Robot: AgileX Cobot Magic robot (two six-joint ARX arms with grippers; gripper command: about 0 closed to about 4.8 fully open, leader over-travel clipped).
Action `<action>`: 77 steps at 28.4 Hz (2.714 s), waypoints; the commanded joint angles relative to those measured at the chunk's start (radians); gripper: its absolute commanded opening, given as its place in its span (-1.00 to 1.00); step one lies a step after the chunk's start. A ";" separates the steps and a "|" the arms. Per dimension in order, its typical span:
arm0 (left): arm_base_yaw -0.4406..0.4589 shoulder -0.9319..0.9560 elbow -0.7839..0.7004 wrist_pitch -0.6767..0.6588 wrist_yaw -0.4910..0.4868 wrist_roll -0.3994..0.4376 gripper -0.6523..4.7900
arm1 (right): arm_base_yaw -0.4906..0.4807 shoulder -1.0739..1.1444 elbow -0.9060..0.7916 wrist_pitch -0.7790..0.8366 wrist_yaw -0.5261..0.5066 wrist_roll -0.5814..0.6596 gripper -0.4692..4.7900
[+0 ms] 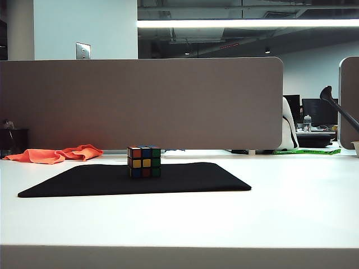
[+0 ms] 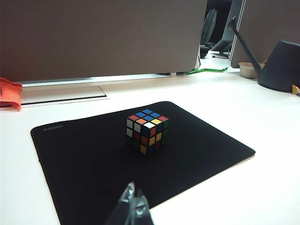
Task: Pick up the cube on the right side of the mouse pad, then place it in the center of the mouse pad.
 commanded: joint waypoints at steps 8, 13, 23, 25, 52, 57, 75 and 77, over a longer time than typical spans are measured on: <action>0.000 0.001 0.003 0.010 0.004 -0.019 -0.78 | -0.006 0.000 -0.072 0.042 -0.003 -0.006 -0.83; 0.001 0.001 0.003 0.010 0.004 -0.024 -0.78 | -0.007 0.000 -0.085 0.064 0.005 -0.033 -0.83; 0.001 0.001 0.003 0.010 0.004 -0.024 -0.78 | -0.040 -0.016 -0.114 0.102 0.001 -0.031 -0.83; 0.001 0.001 0.003 0.010 0.004 -0.024 -0.78 | -0.045 -0.041 -0.114 0.097 -0.002 -0.028 -0.83; 0.001 0.001 0.003 0.010 -0.503 -0.020 -0.78 | -0.042 -0.047 -0.113 0.062 -0.023 -0.018 -0.83; 0.001 0.001 0.003 -0.006 -0.553 -0.019 -0.78 | -0.042 -0.047 -0.113 0.062 -0.025 -0.014 -0.83; 0.001 0.001 0.003 -0.052 -0.416 0.145 -0.78 | -0.042 -0.046 -0.113 0.027 -0.030 -0.001 -0.83; 0.001 0.001 0.003 -0.029 -0.422 0.138 -0.78 | -0.042 -0.046 -0.113 0.027 -0.030 -0.002 -0.83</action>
